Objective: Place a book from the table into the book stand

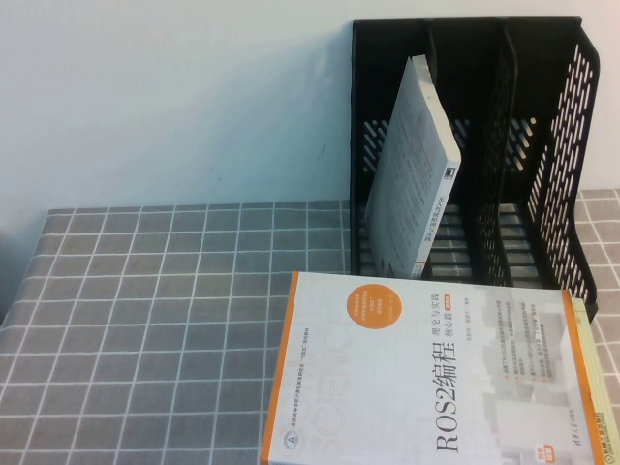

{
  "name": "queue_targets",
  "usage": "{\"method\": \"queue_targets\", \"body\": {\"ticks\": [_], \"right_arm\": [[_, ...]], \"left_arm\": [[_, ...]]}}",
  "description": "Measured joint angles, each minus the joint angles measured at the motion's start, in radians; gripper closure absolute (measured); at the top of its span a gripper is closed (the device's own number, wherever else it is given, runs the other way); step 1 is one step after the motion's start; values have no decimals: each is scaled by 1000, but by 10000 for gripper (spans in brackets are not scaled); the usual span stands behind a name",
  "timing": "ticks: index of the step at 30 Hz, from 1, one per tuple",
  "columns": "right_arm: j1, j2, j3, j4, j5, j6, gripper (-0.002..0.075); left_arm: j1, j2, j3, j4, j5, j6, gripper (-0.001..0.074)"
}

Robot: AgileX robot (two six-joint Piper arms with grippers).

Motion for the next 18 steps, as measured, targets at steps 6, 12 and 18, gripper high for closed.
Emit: {"method": "queue_targets", "body": {"ticks": [6, 12, 18], "right_arm": [[0, 0, 0, 0, 0, 0, 729], [0, 0, 0, 0, 0, 0, 729], [0, 0, 0, 36, -2, -2, 729]], "left_arm": [[0, 0, 0, 0, 0, 0, 738], [0, 0, 0, 2, 1, -4, 738], [0, 0, 7, 5, -51, -4, 738]]}}
